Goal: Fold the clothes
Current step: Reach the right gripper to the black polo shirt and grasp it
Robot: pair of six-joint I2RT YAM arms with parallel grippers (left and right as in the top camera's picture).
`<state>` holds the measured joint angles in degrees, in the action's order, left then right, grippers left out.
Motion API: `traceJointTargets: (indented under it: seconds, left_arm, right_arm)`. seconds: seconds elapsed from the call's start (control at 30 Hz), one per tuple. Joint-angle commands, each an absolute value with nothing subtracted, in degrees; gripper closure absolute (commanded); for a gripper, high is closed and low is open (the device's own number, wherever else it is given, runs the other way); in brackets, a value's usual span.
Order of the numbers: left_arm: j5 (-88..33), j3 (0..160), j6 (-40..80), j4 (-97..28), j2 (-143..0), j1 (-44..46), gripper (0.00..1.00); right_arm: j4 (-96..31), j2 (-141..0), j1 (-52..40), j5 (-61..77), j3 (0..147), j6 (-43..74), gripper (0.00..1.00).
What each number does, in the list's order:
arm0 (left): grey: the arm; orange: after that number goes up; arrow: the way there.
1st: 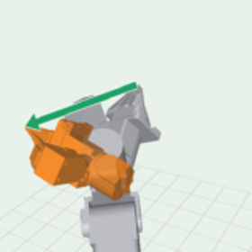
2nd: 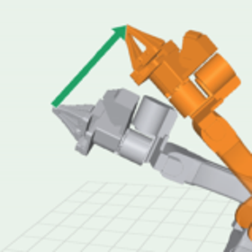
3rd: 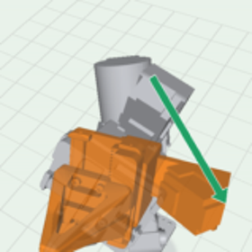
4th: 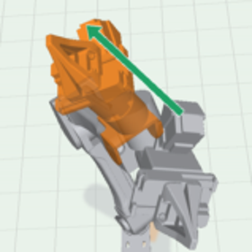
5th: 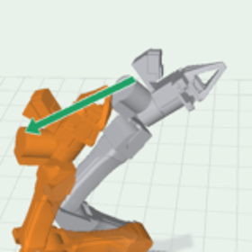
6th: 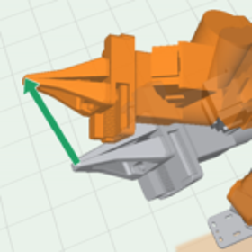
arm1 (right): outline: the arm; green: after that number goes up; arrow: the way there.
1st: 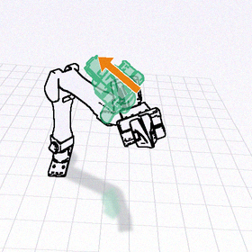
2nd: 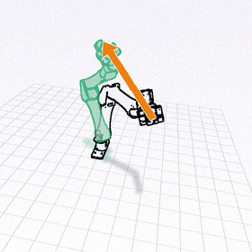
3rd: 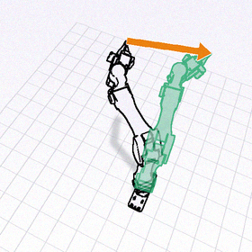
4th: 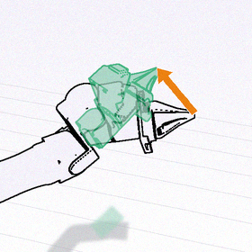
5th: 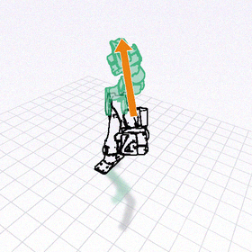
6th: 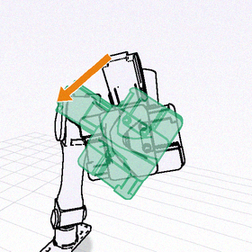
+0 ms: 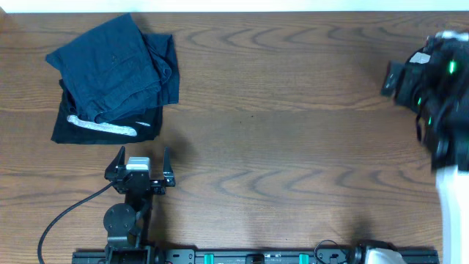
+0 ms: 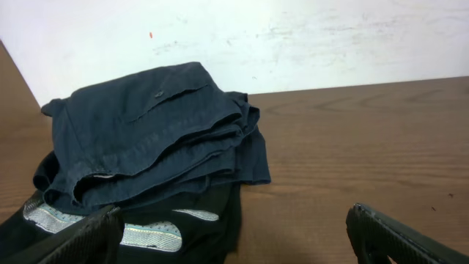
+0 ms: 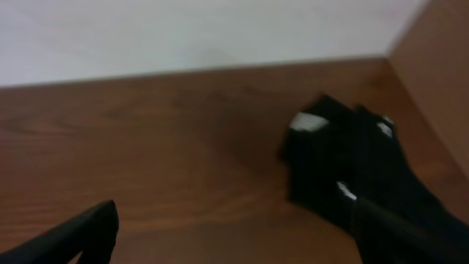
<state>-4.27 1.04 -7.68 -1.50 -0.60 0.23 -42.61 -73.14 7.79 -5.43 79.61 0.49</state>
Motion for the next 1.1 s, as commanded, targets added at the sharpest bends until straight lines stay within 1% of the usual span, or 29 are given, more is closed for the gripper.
traceJointTargets:
  seconds: [0.0,0.13,0.23,0.27,0.3,0.37,0.4,0.47,0.63,0.7,1.07]
  left_arm:
    - [-5.08,0.23,-7.66,-3.60,-0.21,0.56,0.02]
    - [-5.08,0.23,-7.66,-3.60,-0.21,0.56,0.02]
    - [-5.08,0.23,-7.66,-3.60,-0.21,0.56,0.02]
    - [-5.08,0.23,-7.64,-3.60,-0.21,0.56,0.02]
    - [-5.08,0.23,-7.66,-3.60,-0.21,0.56,0.02]
    - [-5.08,0.23,-7.66,-3.60,-0.21,0.56,0.02]
    - [-5.08,0.23,-7.66,-3.60,-0.21,0.56,0.02]
    - [-5.08,0.23,-7.64,-3.60,-0.21,0.56,0.02]
    - [-5.08,0.23,-7.64,-3.60,-0.21,0.56,0.02]
    - [-5.08,0.23,-7.66,-3.60,-0.21,0.56,0.02]
    - [-5.08,0.23,-7.64,-3.60,-0.21,0.56,0.02]
  right_arm:
    - [-45.32,-81.93,11.51,-9.17,84.33,-1.39,0.01]
    - [-45.47,-91.66,14.81,-8.71,85.47,-1.32,0.01]
    - [-44.77,-96.57,15.66,-6.87,85.45,-1.41,0.01]
    - [-44.38,-98.21,15.99,-8.12,85.32,-1.56,0.03]
    - [-44.34,-100.03,16.40,-9.54,85.32,-1.54,0.15]
    - [-44.18,-102.78,17.28,-10.31,85.32,-0.73,0.47]
    - [-44.03,-104.47,17.78,-9.87,85.32,0.10,0.58]
    - [-43.42,-107.79,18.41,-9.63,85.32,0.14,0.68]
    - [-39.31,-114.83,19.64,-9.58,85.32,-0.32,0.67]
    - [-37.91,-117.01,20.10,-9.15,85.32,-0.36,0.64]
    - [-34.20,-121.64,20.29,-9.50,85.32,-0.40,0.52]
